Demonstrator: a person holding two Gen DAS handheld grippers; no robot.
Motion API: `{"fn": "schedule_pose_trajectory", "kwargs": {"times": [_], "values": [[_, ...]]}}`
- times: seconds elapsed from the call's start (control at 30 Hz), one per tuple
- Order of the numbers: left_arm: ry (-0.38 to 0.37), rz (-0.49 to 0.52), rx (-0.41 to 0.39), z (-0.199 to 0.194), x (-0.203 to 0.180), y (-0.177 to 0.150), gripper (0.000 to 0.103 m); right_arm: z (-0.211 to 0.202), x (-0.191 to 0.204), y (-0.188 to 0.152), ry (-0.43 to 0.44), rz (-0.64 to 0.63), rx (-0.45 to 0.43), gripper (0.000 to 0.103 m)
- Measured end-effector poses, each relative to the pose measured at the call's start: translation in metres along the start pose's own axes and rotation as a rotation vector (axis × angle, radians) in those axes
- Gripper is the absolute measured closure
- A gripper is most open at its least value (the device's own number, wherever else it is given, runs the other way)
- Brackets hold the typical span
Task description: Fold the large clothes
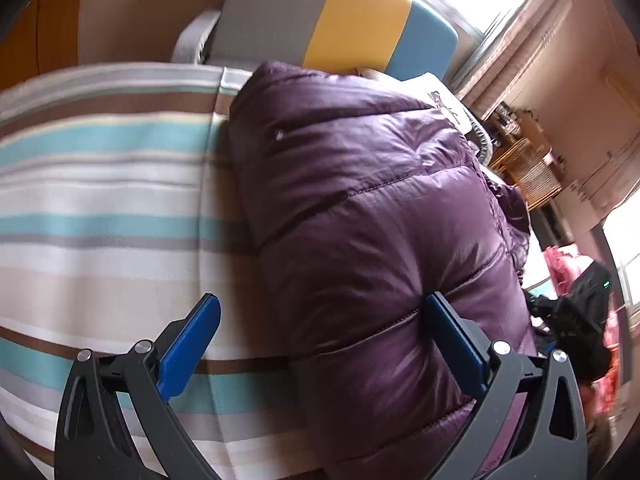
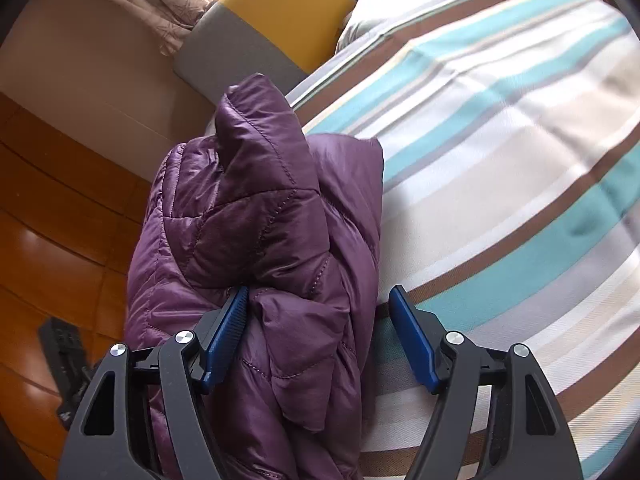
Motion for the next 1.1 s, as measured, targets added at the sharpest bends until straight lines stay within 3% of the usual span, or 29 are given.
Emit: {"fn": "schedule_pose_trajectory", "kwargs": {"times": [0.1,0.23,0.37,0.47,0.6,0.67,0.83,0.97,1.1], "values": [[-0.066,-0.048,0.012,0.002,0.005,0.0,0.002,0.002,-0.003,-0.001,0.038,0.004,0.009,0.041],[-0.139,-0.073,0.001,0.0,0.006,-0.001,0.002,0.004,-0.003,0.0,0.035,-0.015,0.01,0.042],[-0.124,-0.073,-0.02,-0.001,0.01,-0.003,0.002,0.005,-0.003,0.001,0.034,-0.023,0.011,0.042],[-0.143,-0.072,0.01,0.011,0.007,-0.008,0.002,0.006,0.002,-0.002,0.022,-0.038,0.005,0.042],[-0.104,-0.035,-0.004,0.017,-0.001,-0.01,0.004,0.005,0.01,-0.003,0.016,-0.056,-0.003,0.051],[-0.122,-0.009,-0.002,0.018,-0.008,-0.012,0.023,0.003,0.013,-0.003,0.009,-0.072,-0.007,0.054],[-0.094,0.041,-0.007,0.014,-0.02,-0.015,0.035,-0.003,0.022,-0.005,0.001,-0.1,-0.028,0.064],[-0.073,0.1,-0.023,0.005,-0.029,-0.014,0.051,-0.011,0.037,-0.01,-0.007,-0.15,-0.075,0.071],[-0.066,0.13,-0.043,-0.007,-0.037,-0.011,0.058,-0.021,0.047,-0.015,0.0,-0.171,-0.105,0.076]]}}
Point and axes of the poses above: each gripper's, at about its wrist camera, not at the fingertips, and z roughly the way its jaws point, x to its left, y to its top, the point moved 3 cm from there along z, roughly the way its jaws point, and after that the axes turned 8 degrees about -y, right-handed, at the moved point
